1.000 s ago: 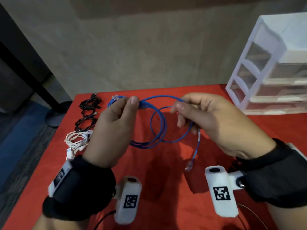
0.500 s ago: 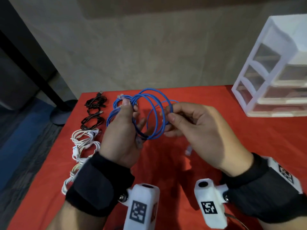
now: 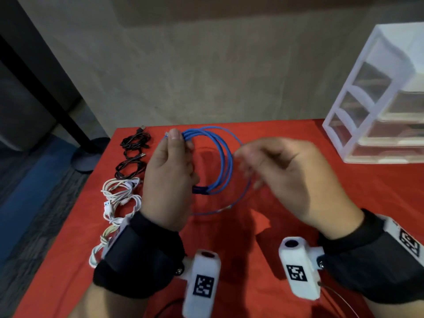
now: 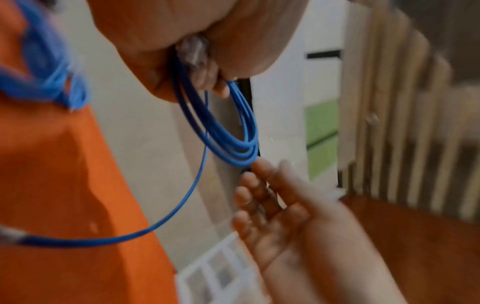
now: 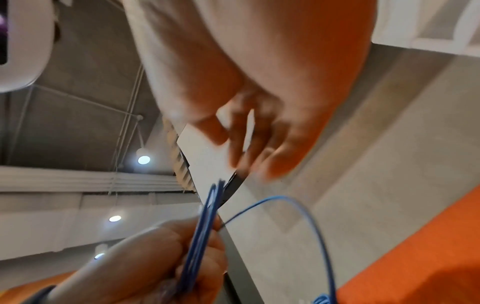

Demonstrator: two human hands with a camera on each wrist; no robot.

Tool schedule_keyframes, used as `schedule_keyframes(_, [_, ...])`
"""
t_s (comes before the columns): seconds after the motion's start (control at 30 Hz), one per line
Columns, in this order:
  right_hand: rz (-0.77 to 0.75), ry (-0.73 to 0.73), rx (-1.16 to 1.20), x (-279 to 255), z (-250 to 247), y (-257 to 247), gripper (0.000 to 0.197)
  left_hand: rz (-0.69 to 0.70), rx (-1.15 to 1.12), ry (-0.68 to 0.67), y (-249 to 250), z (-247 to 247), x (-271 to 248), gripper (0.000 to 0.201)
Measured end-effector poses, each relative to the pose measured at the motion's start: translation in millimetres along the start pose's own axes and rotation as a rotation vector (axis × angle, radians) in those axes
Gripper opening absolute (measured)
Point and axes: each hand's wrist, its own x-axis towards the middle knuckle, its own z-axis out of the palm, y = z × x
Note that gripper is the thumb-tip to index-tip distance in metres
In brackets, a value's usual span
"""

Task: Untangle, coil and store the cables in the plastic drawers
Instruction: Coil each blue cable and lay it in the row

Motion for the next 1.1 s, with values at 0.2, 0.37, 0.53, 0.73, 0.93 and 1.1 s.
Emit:
schedule_keyframes(0.2, [0.060,-0.135,-0.058,5,-10,5,0.084,0.283,0.283,-0.239,3,-2,-8,0.039])
schedule_keyframes(0.37, [0.118,-0.159,0.047,5,-10,3,0.032,0.324,0.390,-0.380,10,-5,-11,0.027])
schedule_keyframes(0.53, [0.028,-0.151,-0.043,8,-21,-1,0.019,0.507,0.729,-0.249,17,-18,1,0.031])
schedule_keyframes(0.73, [0.138,-0.388,-0.149,11,-53,13,0.015,0.460,0.733,0.073,18,-48,29,0.035])
schedule_keyframes(0.93, [0.222,-0.224,0.274,11,-56,0,0.014,0.479,0.761,0.099,4,-37,24,0.029])
schedule_keyframes(1.1, [0.145,-0.072,0.467,12,-46,-22,0.013,0.450,0.734,0.024,-2,-19,10,0.031])
